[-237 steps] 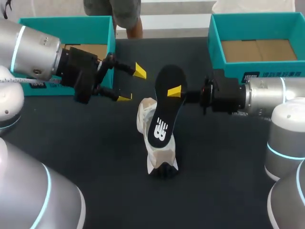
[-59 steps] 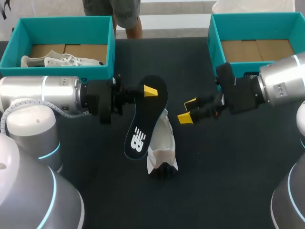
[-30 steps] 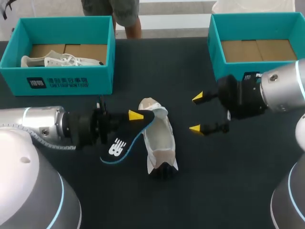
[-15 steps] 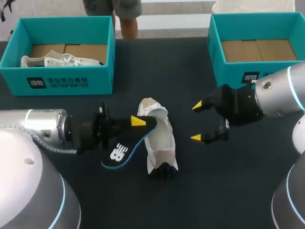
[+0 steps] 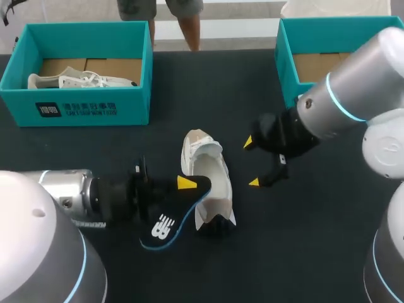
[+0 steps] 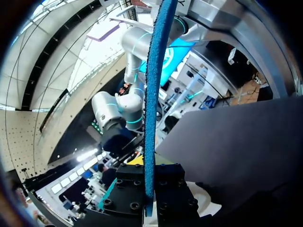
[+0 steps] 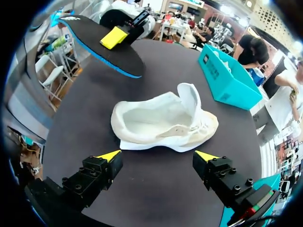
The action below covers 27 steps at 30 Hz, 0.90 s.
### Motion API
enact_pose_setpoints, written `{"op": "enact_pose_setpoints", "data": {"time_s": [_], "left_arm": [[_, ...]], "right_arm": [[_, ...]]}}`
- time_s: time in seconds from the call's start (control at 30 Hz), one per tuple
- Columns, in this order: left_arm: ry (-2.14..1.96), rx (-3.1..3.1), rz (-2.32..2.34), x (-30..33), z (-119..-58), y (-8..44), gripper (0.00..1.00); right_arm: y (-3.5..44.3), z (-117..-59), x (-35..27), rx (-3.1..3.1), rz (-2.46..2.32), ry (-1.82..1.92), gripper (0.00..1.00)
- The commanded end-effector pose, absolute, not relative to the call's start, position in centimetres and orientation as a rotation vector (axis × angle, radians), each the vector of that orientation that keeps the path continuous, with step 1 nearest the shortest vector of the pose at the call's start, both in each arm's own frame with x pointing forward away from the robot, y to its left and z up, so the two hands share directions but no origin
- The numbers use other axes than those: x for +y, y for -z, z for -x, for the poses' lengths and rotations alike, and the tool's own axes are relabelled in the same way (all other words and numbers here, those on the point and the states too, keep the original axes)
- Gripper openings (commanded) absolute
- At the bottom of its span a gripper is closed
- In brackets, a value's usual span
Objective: Take the shoe out of the shoebox, open the shoe tongue, remove and reinsert the insole, then place the shoe into the shoebox
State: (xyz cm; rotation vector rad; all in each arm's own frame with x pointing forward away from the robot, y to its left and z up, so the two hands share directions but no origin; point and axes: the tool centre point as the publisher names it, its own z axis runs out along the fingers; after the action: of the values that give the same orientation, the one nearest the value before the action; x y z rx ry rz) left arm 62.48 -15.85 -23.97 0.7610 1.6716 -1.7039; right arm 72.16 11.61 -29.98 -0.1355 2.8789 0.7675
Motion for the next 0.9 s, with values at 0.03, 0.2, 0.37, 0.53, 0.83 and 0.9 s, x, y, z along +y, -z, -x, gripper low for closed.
{"op": "enact_pose_setpoints", "data": {"time_s": [0.03,0.2,0.37,0.53,0.83,0.9], "left_arm": [[1.699,1.680,-0.751,-16.6,-62.3,24.7,0.00],[1.704,1.663,-0.759,-16.9,-62.1,23.7,0.00],[1.710,1.639,-0.770,-16.9,-62.2,23.0,0.00],[1.729,1.642,-0.778,-17.3,-62.7,23.4,0.00],[1.719,1.654,-0.761,-17.4,-63.3,24.6,0.00],[1.719,1.659,-0.751,-17.2,-63.5,24.9,0.00]], "right_arm": [[30.7,-72.5,12.6,2.895,0.126,-0.690,1.00],[30.7,-72.5,12.6,2.895,0.126,-0.690,1.00],[30.7,-72.5,12.6,2.895,0.126,-0.690,1.00],[31.8,-73.0,13.6,2.872,0.134,-0.714,1.00],[33.5,-73.3,14.8,2.909,0.177,-0.712,1.00],[33.7,-73.4,14.8,2.907,0.172,-0.715,1.00]]}}
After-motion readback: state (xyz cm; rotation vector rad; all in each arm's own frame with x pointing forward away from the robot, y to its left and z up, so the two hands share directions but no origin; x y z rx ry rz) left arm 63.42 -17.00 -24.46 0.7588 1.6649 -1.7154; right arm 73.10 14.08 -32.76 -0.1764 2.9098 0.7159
